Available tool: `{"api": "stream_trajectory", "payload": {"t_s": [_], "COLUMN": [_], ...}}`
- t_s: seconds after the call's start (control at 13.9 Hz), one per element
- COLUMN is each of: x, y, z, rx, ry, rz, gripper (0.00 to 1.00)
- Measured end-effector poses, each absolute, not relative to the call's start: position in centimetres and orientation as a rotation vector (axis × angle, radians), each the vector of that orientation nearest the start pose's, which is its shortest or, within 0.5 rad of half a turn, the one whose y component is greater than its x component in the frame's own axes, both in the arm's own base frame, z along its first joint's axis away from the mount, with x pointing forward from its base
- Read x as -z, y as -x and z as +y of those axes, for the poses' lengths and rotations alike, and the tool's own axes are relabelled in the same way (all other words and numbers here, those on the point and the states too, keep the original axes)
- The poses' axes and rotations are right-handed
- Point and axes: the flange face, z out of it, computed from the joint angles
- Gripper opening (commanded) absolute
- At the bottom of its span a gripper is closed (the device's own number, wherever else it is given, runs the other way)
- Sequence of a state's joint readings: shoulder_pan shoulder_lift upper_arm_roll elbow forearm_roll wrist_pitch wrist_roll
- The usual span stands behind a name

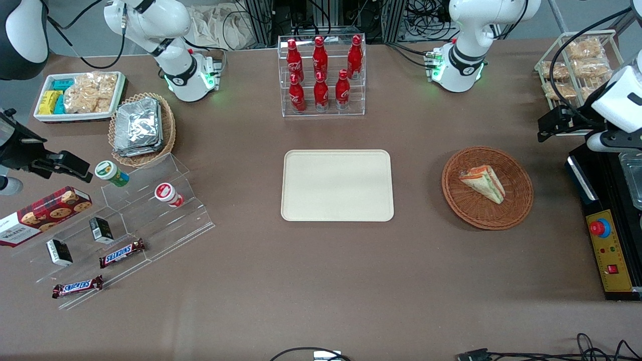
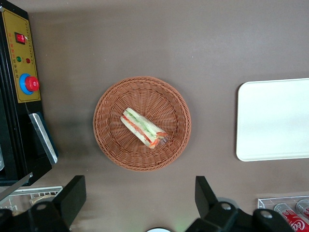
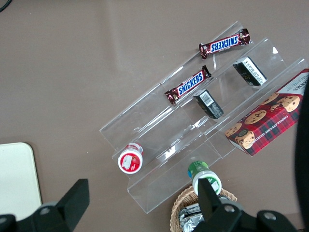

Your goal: Place sandwich from basket to tray

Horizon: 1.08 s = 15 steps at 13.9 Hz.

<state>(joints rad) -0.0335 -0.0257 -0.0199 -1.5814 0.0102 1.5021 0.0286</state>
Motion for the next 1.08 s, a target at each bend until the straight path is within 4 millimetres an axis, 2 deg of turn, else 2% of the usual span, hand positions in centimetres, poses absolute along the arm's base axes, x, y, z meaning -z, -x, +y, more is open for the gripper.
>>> {"api": "stream_trajectory", "payload": {"t_s": [0.58,0.79,0.93,1.08], "x": [-62.2,-59.4,-56.4,-52.5], "y": [-53.8,-53.6,-53.0,-51.6], "z": [-2.7,-2.5,-2.5,-2.4], "rx": [-0.110,-0.148,-0.121,-0.079], "ry": [3.120,3.091,3.083,3.079], "rz": [0.048,-0.085,-0.196,-0.282], "gripper": [1.00,1.00,1.00,1.00]}}
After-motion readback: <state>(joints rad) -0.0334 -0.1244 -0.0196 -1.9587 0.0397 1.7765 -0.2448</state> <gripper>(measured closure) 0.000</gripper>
